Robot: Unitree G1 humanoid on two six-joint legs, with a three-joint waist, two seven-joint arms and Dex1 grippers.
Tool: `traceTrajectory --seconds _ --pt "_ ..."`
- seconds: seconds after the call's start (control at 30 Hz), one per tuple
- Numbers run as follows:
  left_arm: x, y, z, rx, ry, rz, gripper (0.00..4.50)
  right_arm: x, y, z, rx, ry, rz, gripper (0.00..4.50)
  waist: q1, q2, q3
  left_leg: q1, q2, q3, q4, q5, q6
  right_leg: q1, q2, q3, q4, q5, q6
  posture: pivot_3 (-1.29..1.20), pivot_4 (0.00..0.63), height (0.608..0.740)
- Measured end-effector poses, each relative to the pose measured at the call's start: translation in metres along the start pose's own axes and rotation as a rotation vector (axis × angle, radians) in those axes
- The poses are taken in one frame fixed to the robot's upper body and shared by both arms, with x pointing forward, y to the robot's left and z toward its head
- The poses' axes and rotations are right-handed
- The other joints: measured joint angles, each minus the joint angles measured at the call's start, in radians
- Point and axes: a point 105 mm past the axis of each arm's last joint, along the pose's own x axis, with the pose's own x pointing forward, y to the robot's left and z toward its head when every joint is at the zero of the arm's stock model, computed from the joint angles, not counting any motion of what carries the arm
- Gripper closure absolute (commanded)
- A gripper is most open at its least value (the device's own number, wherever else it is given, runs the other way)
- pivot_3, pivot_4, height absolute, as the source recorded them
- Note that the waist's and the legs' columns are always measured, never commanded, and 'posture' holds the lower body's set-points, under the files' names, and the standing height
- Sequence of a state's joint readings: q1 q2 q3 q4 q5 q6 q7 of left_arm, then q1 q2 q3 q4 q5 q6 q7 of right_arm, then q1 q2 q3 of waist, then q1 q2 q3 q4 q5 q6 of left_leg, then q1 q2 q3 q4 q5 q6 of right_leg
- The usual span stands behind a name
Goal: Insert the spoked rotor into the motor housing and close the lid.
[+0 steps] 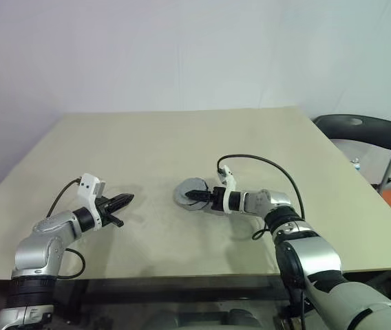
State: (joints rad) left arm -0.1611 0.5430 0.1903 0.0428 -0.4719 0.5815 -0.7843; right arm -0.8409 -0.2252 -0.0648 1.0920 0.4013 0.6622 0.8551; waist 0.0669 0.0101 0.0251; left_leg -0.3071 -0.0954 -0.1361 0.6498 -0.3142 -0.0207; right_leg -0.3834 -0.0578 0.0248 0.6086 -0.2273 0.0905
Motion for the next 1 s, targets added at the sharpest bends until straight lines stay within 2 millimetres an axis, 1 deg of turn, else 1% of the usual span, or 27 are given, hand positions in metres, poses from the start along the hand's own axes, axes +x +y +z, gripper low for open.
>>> traceTrajectory --seconds 0.03,0.07,0.1,0.17,0.2,0.23,0.27,0.33,0.4,0.5,0.53,0.57,0.63,0.7,0.8,0.87,0.93,1.0 --pt "0.0 0.0 0.0 0.0 0.001 0.001 4.5 -0.015 -0.013 0.009 -0.016 -0.032 -0.046 0.51 0.007 0.0 0.0 -0.003 0.002 0.003 0.0 0.0 0.0 0.004 -0.002 0.0 -0.002 -0.001 0.002 0.0 0.0 0.74" --pt "-0.001 0.0 -0.001 -0.001 0.003 0.0 4.5 -0.032 -0.025 0.015 -0.022 -0.058 -0.088 0.51 0.012 0.001 0.001 -0.009 0.006 0.008 0.0 0.0 0.0 0.008 -0.002 0.0 -0.008 -0.002 0.002 0.0 0.0 0.74" --pt "-0.002 0.0 -0.003 -0.004 0.008 0.002 4.5 -0.047 -0.035 0.021 -0.034 -0.076 -0.124 0.51 0.013 0.001 0.001 -0.016 0.008 0.011 -0.001 0.0 0.0 0.009 -0.002 0.001 -0.011 -0.002 0.002 0.0 0.0 0.74" --pt "-0.003 0.001 -0.007 -0.013 0.018 0.005 4.5 -0.069 -0.045 0.027 -0.065 -0.081 -0.156 0.51 0.016 0.0 0.002 -0.024 0.01 0.018 -0.001 0.002 0.004 0.009 -0.005 0.003 -0.012 -0.002 0.003 0.0 0.0 0.74" --pt "-0.004 0.001 -0.008 -0.015 0.02 0.006 4.5 -0.076 -0.048 0.028 -0.083 -0.075 -0.159 0.51 0.016 0.0 0.002 -0.027 0.011 0.019 0.0 0.003 0.004 0.008 -0.005 0.003 -0.012 -0.002 0.003 0.0 0.0 0.74" --pt "-0.004 0.001 -0.008 -0.015 0.02 0.005 4.5 -0.078 -0.048 0.028 -0.109 -0.06 -0.151 0.51 0.013 0.0 0.001 -0.03 0.01 0.019 0.001 0.006 0.006 0.005 -0.005 0.003 -0.012 -0.003 0.004 0.0 0.0 0.74" --pt "-0.003 0.0 -0.008 -0.015 0.019 0.004 4.5 -0.078 -0.045 0.028 -0.138 -0.048 -0.134 0.51 0.004 0.001 0.002 -0.032 0.01 0.018 0.0 0.015 0.006 0.003 -0.005 0.003 -0.01 -0.004 0.006 0.0 0.0 0.74" --pt "0.0 -0.002 -0.006 -0.011 0.017 -0.008 4.5 -0.077 -0.042 0.029 -0.169 -0.044 -0.106 0.51 -0.007 0.001 0.002 -0.032 0.01 0.018 0.0 0.018 0.005 0.0 -0.004 0.003 -0.007 -0.005 0.008 0.0 0.0 0.74" --pt "0.001 -0.003 -0.004 -0.007 0.013 -0.014 4.5 -0.074 -0.039 0.032 -0.192 -0.046 -0.097 0.51 -0.015 0.0 0.001 -0.033 0.01 0.018 -0.001 0.021 0.007 -0.005 -0.004 0.003 -0.005 -0.005 0.009 0.0 0.0 0.74" --pt "0.002 -0.003 -0.002 -0.004 0.01 -0.018 4.5 -0.061 -0.031 0.039 -0.261 -0.07 -0.101 0.51 -0.039 0.0 0.002 -0.041 0.009 0.019 -0.006 0.021 0.01 -0.013 -0.006 0.004 -0.005 -0.003 0.012 0.0 0.0 0.74" --pt "0.003 -0.003 -0.002 -0.003 0.009 -0.019 4.5 -0.054 -0.027 0.043 -0.307 -0.084 -0.106 0.51 -0.051 -0.001 0.001 -0.047 0.009 0.019 -0.005 0.021 0.01 -0.02 -0.006 0.004 -0.003 -0.003 0.012 0.0 0.0 0.74" --pt "0.003 -0.004 -0.002 -0.003 0.01 -0.021 4.5 -0.048 -0.021 0.045 -0.339 -0.096 -0.1 0.51 -0.059 -0.001 0.002 -0.052 0.009 0.021 -0.005 0.023 0.006 -0.028 -0.007 0.006 0.001 -0.003 0.012 0.0 0.0 0.74" --pt "0.004 -0.005 -0.003 -0.005 0.013 -0.027 4.5 -0.032 -0.003 0.052 -0.434 -0.138 -0.059 0.51 -0.076 -0.002 0.002 -0.059 0.008 0.021 -0.006 0.025 0.003 -0.039 -0.007 0.01 0.006 -0.003 0.011 0.0 0.0 0.74" --pt "0.004 -0.005 -0.003 -0.007 0.012 -0.029 4.5 -0.022 0.016 0.062 -0.523 -0.201 -0.03 0.51 -0.087 -0.002 0.002 -0.065 0.008 0.021 -0.006 0.026 0.002 -0.047 -0.006 0.013 0.007 -0.003 0.011 0.0 0.0 0.74" --pt "0.005 -0.006 -0.004 -0.01 0.011 -0.029 4.5 -0.02 0.031 0.075 -0.653 -0.271 -0.034 0.51 -0.087 -0.002 0.003 -0.065 0.007 0.022 -0.005 0.025 0.002 -0.047 -0.006 0.014 0.007 -0.003 0.011 0.0 0.0 0.74" --pt "0.004 -0.005 -0.006 -0.013 0.014 -0.028 4.5 -0.016 0.037 0.077 -0.727 -0.287 -0.042 0.51 -0.086 -0.001 0.003 -0.064 0.007 0.022 -0.004 0.024 0.004 -0.046 -0.006 0.014 0.007 -0.002 0.01 0.0 0.0 0.74" --pt "0.004 -0.006 -0.006 -0.014 0.013 -0.028 4.5 -0.006 0.045 0.073 -0.8 -0.275 -0.028 0.51 -0.086 -0.001 0.003 -0.063 0.007 0.022 -0.004 0.023 0.007 -0.046 -0.005 0.014 0.009 -0.002 0.01 0.0 0.0 0.74" --pt "0.005 -0.006 -0.006 -0.015 0.012 -0.028 4.5 0.006 0.055 0.063 -0.897 -0.224 0.013 0.51 -0.087 -0.001 0.003 -0.062 0.008 0.022 -0.004 0.023 0.006 -0.046 -0.005 0.015 0.01 -0.002 0.01 0.0 0.0 0.74"
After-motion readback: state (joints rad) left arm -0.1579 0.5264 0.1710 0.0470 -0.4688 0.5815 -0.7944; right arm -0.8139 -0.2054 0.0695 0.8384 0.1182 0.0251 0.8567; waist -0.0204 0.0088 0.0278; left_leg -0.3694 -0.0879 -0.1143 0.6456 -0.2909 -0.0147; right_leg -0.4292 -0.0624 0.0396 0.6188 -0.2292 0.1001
